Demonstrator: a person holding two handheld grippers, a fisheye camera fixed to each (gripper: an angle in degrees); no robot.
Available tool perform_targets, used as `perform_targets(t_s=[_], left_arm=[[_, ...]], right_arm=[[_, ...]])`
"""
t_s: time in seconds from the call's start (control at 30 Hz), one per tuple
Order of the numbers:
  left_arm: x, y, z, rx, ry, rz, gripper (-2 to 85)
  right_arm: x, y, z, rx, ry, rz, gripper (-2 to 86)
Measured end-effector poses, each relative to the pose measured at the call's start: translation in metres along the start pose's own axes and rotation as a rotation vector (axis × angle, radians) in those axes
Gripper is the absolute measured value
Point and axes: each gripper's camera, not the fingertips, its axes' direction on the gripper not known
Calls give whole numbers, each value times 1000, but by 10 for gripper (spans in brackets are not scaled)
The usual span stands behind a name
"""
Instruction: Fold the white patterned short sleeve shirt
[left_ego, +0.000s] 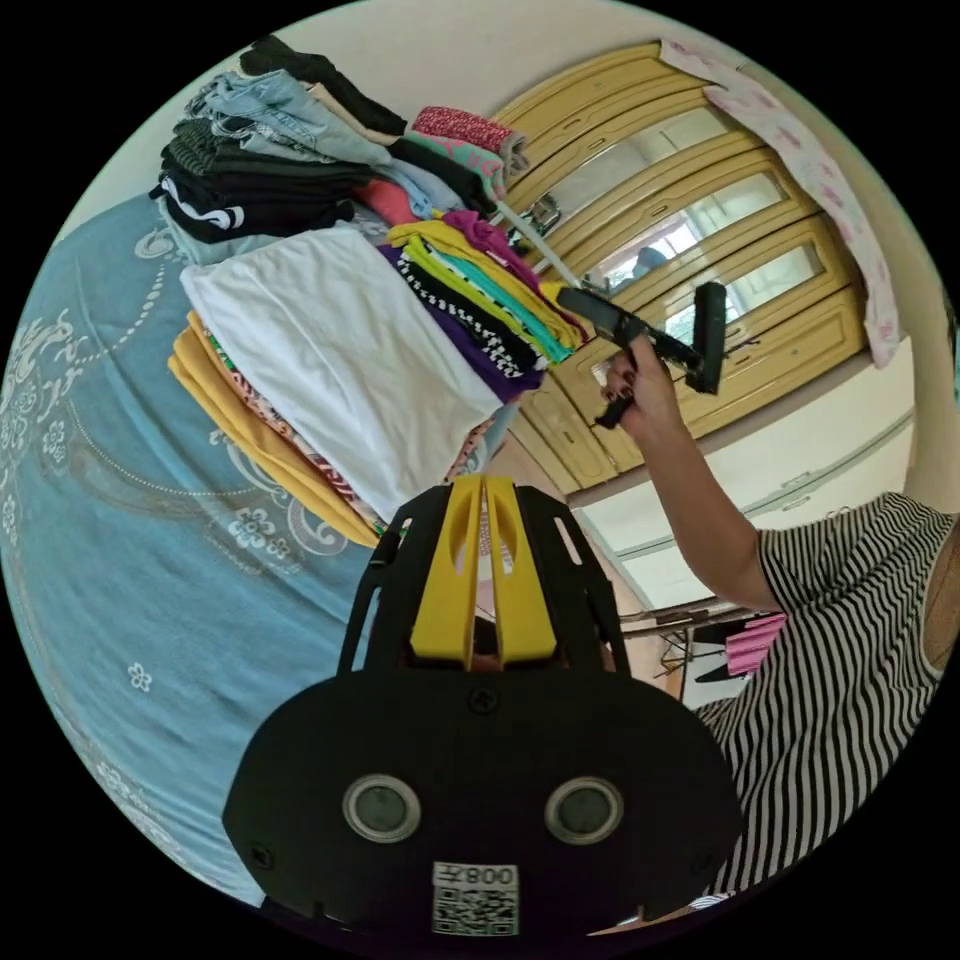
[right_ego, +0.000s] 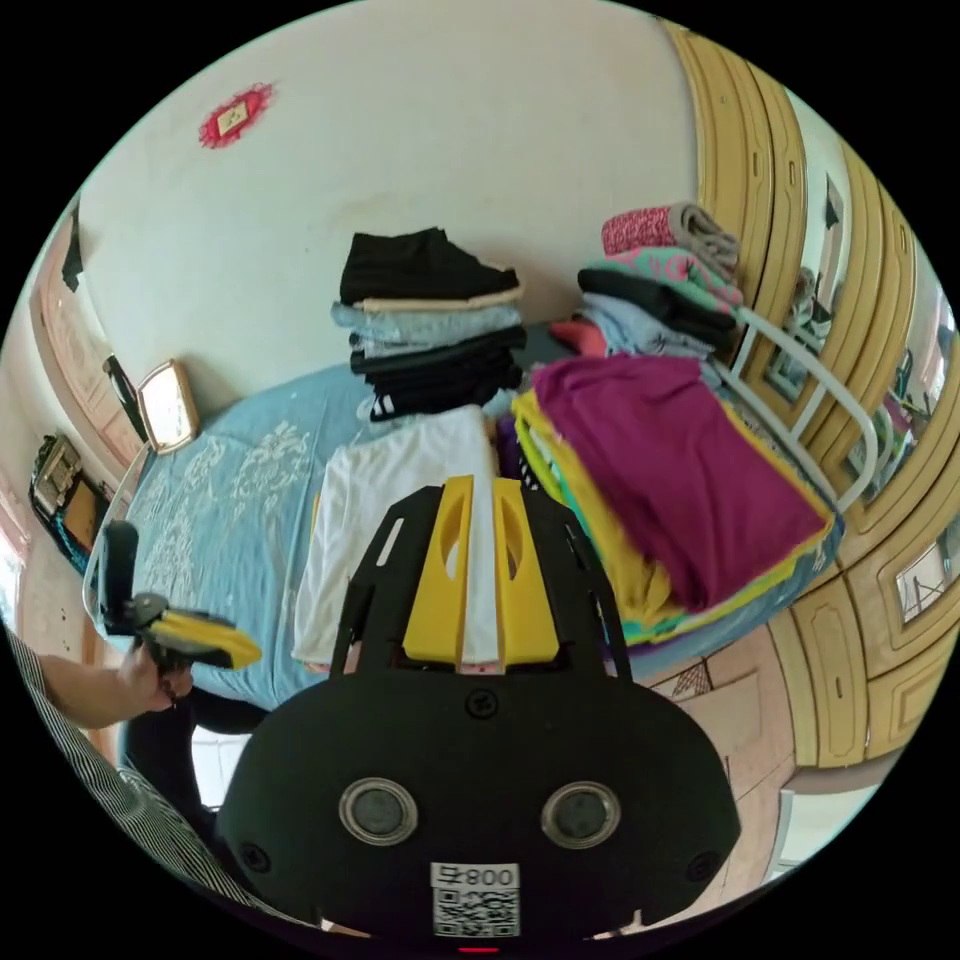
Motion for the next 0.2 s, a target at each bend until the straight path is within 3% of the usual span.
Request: perform_targets(t_s=[0.2], left_arm=[[0,32,-21,-5,68,20,25]], right_arm=[[36,-112,-3,51,136,15,60]])
